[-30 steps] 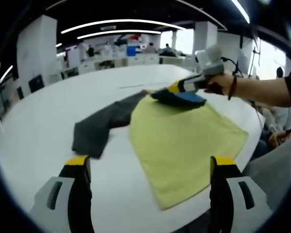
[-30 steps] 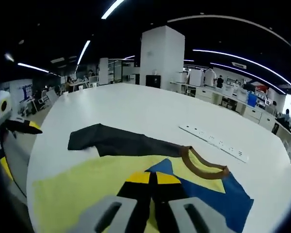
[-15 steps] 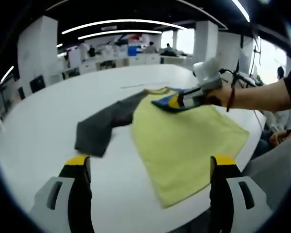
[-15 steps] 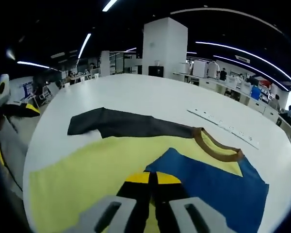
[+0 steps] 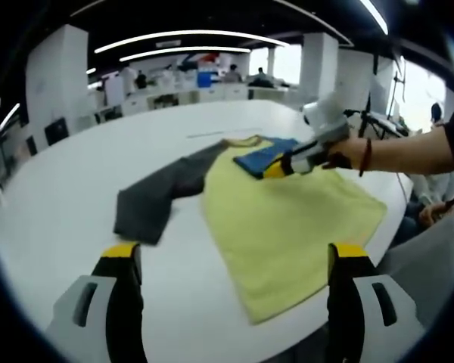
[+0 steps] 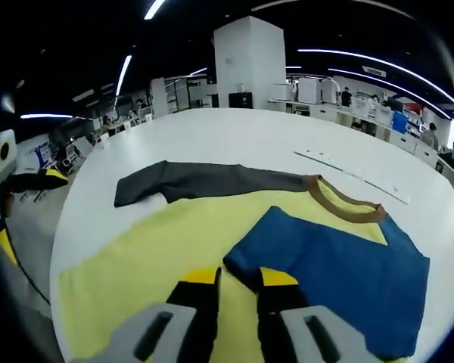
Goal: Fold the garment on the visible template until the final outline fits inside the template.
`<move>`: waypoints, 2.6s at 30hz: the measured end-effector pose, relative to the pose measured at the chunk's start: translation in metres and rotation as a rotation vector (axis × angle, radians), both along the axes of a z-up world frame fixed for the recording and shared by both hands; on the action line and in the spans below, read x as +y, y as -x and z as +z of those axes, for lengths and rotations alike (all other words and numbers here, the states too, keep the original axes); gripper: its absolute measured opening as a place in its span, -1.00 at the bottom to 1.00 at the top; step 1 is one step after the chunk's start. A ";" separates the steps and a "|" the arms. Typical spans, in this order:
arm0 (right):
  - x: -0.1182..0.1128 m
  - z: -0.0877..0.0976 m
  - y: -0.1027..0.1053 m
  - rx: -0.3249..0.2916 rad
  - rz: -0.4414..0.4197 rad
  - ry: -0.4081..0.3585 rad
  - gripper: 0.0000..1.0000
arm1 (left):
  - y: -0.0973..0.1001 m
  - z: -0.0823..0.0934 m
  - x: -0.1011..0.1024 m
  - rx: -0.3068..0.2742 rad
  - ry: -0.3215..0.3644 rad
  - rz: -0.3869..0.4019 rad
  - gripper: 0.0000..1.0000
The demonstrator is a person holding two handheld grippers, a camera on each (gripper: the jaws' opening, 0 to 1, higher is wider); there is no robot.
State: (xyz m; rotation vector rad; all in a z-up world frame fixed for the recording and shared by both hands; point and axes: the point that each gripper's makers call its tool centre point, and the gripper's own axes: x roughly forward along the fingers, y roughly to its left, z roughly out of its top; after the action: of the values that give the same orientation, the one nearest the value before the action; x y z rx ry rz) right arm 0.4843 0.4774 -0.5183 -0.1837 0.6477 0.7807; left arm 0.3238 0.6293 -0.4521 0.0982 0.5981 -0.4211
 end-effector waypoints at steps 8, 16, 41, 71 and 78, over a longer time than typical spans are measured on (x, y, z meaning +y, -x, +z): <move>-0.023 0.000 -0.013 0.046 -0.174 -0.028 -0.58 | 0.001 0.000 -0.002 0.000 -0.001 -0.007 0.98; -0.017 -0.012 -0.014 0.117 -0.229 -0.067 -0.69 | 0.002 0.001 0.000 0.002 -0.010 -0.004 0.98; 0.060 0.029 -0.007 -0.016 0.005 -0.191 -1.00 | 0.003 -0.004 0.005 0.016 -0.020 0.004 0.98; -0.057 0.035 -0.037 -0.086 -0.202 -0.070 -0.54 | -0.002 -0.003 0.002 0.007 -0.028 0.006 0.98; -0.096 0.033 -0.040 -0.078 -0.293 -0.046 -0.40 | -0.005 -0.001 -0.002 0.004 -0.034 -0.011 0.98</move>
State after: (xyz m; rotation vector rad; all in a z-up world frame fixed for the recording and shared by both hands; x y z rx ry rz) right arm 0.5247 0.3812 -0.4851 -0.0744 0.5667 0.5028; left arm 0.3293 0.6273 -0.4531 0.1330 0.6095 -0.4220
